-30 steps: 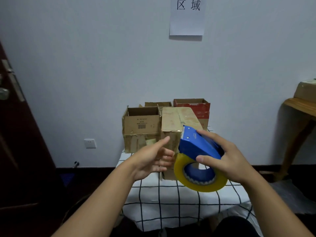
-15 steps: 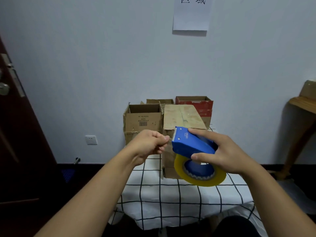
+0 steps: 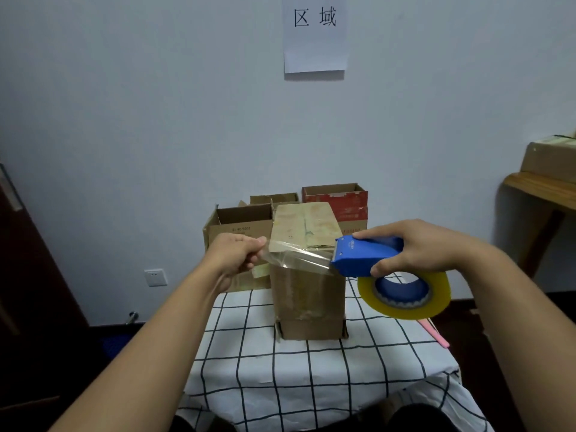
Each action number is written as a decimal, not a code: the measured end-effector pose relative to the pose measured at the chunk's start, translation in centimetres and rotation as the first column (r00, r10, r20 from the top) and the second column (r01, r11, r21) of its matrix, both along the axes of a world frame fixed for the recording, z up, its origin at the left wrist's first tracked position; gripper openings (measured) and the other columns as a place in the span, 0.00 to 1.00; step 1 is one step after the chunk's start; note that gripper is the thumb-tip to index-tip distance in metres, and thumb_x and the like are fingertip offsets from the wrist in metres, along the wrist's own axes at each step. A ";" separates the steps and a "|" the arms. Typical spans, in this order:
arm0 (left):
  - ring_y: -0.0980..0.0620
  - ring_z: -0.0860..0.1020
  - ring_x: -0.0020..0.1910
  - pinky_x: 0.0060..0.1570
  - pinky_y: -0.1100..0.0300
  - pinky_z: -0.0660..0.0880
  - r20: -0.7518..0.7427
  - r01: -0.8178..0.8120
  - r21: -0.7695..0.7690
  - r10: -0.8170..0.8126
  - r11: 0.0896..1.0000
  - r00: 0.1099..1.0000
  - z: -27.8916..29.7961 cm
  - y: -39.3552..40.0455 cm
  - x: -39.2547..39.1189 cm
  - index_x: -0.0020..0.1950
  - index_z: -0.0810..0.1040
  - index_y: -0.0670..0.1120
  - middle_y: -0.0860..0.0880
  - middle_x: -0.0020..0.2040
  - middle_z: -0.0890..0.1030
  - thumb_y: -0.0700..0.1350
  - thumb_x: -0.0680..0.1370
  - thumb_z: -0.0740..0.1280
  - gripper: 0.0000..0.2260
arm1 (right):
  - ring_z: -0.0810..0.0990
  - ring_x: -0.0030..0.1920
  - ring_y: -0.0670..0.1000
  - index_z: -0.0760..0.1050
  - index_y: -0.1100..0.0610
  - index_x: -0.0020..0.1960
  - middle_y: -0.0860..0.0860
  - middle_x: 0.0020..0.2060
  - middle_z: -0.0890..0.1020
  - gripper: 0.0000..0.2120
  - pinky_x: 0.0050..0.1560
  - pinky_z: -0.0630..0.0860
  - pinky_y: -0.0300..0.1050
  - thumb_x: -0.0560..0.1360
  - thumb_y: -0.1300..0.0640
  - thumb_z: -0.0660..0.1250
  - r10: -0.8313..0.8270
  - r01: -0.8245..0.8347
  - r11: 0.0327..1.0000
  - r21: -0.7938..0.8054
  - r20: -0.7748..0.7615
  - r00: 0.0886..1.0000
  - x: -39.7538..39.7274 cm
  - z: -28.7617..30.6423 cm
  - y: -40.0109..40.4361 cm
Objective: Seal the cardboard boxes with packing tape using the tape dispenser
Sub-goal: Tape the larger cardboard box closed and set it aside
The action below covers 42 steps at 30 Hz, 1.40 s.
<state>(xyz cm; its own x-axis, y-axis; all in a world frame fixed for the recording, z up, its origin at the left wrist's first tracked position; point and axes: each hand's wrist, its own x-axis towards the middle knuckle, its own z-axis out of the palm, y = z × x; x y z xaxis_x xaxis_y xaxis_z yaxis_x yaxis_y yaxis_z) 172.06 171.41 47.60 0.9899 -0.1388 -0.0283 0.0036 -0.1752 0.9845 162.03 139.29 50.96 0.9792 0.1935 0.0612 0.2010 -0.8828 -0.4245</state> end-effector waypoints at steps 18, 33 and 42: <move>0.56 0.71 0.27 0.28 0.63 0.71 -0.184 -0.091 -0.099 0.072 0.991 0.980 -1.5 -2.1 2.2 0.49 0.83 0.38 0.49 0.29 0.76 0.40 0.78 0.69 0.05 | 0.77 0.50 0.44 0.67 0.17 0.54 0.29 0.52 0.71 0.27 0.45 0.71 0.37 0.65 0.40 0.77 0.023 -0.030 0.998 -0.053 -0.122 0.992 5.8 3.3 -1.4; 0.52 0.76 0.30 0.30 0.60 0.76 -0.252 -0.040 0.083 0.060 0.996 0.966 -2.8 -1.1 2.4 0.48 0.77 0.43 0.46 0.33 0.79 0.56 0.75 0.71 0.16 | 0.79 0.50 0.48 0.67 0.22 0.61 0.36 0.55 0.74 0.29 0.45 0.74 0.36 0.70 0.46 0.77 0.044 -0.036 0.998 0.048 -0.172 0.984 6.2 0.7 -2.2; 0.57 0.78 0.42 0.37 0.66 0.75 0.563 -0.434 0.320 0.200 0.842 0.802 -4.7 -3.4 0.2 0.47 0.79 0.49 0.53 0.44 0.81 0.47 0.80 0.66 0.04 | 0.80 0.52 0.49 0.68 0.21 0.61 0.39 0.57 0.76 0.29 0.50 0.75 0.39 0.68 0.42 0.77 0.078 -0.063 0.994 0.091 -0.166 0.983 6.5 0.3 -1.9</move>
<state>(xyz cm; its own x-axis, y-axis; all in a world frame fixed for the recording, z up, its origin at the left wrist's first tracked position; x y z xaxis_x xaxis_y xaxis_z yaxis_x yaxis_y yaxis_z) 172.28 167.98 42.89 0.8656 0.0952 0.4915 -0.3249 -0.6401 0.6962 168.58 137.41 51.25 0.9609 0.2638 -0.0847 0.1806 -0.8282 -0.5305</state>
